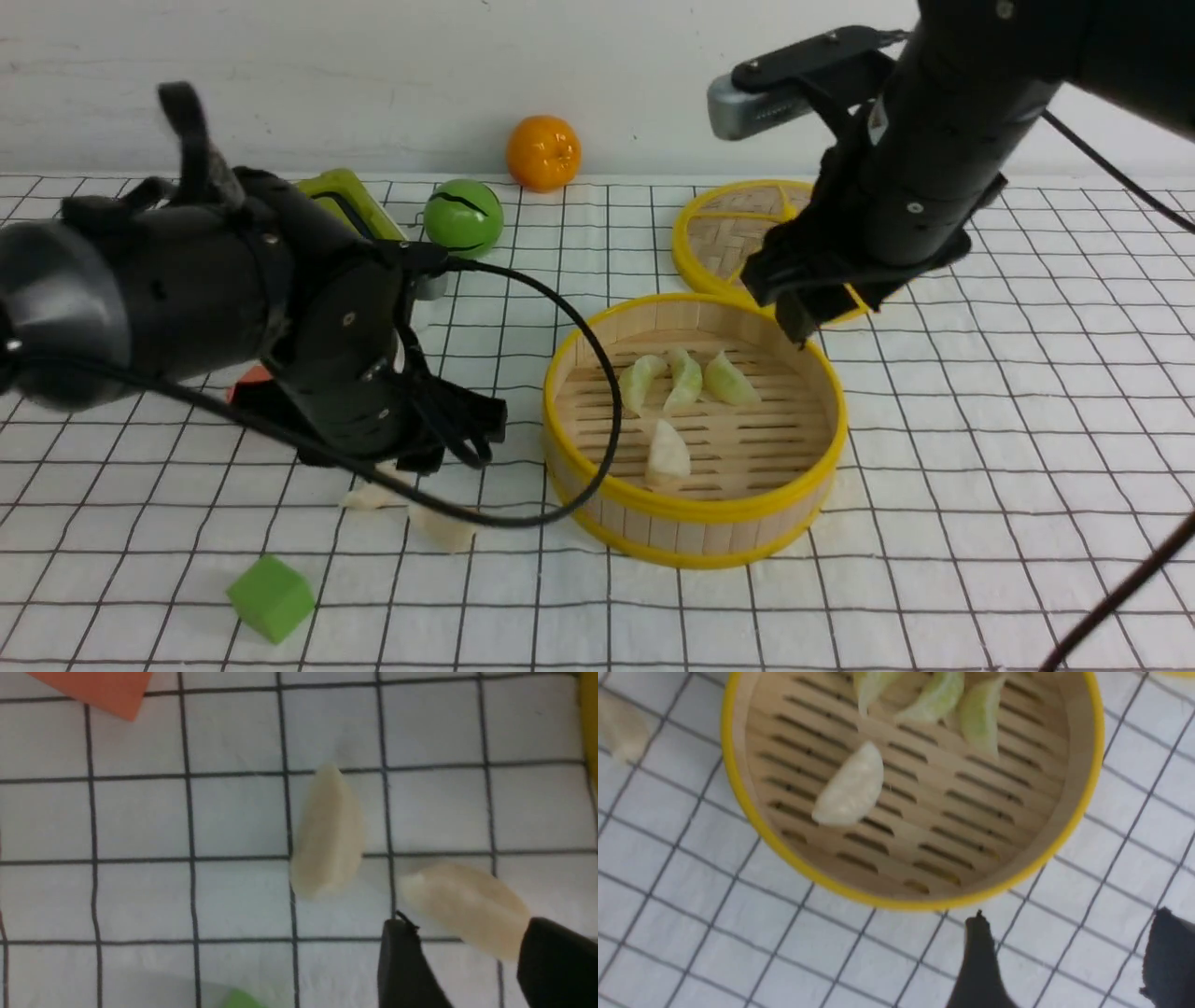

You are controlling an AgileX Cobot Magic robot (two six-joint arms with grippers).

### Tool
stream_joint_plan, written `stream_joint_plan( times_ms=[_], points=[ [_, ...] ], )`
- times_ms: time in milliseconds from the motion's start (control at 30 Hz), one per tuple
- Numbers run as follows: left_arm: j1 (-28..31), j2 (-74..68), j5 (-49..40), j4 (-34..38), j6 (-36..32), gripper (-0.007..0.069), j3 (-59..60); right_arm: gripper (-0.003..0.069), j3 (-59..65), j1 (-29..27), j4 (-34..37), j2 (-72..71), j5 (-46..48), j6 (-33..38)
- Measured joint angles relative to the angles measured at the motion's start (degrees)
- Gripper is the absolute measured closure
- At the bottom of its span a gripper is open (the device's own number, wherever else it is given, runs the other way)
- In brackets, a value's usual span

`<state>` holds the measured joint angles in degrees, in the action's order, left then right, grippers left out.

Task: Put the dumplings into the steamer on the table with the white tablecloth.
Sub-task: 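Reach for and grasp a dumpling on the table with the left gripper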

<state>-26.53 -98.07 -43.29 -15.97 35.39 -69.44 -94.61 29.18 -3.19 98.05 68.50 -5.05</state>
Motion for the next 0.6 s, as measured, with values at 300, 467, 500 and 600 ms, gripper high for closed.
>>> stream_joint_plan(
  times_ms=[300, 467, 500, 600],
  points=[
    [7.35, -12.21, -2.12, 8.32, -11.38, 0.0260, -10.57, 0.0272, 21.21, 0.00, 0.00, -13.24, -4.84, -0.61],
    [7.63, -18.56, -3.59, 8.00, -12.66, 0.0412, -12.98, 0.0277, 32.19, 0.00, -1.09, -21.99, -6.80, -3.69],
    [7.63, -18.64, -3.59, 7.95, -12.66, 0.0417, -13.09, 0.0277, 32.50, 0.00, -1.22, -22.32, -6.86, -3.69],
    [7.63, -18.70, -3.65, 7.94, -12.78, 0.0431, -13.50, 0.0278, 36.01, 0.00, -3.96, -26.63, -7.54, -6.64]
  ],
)
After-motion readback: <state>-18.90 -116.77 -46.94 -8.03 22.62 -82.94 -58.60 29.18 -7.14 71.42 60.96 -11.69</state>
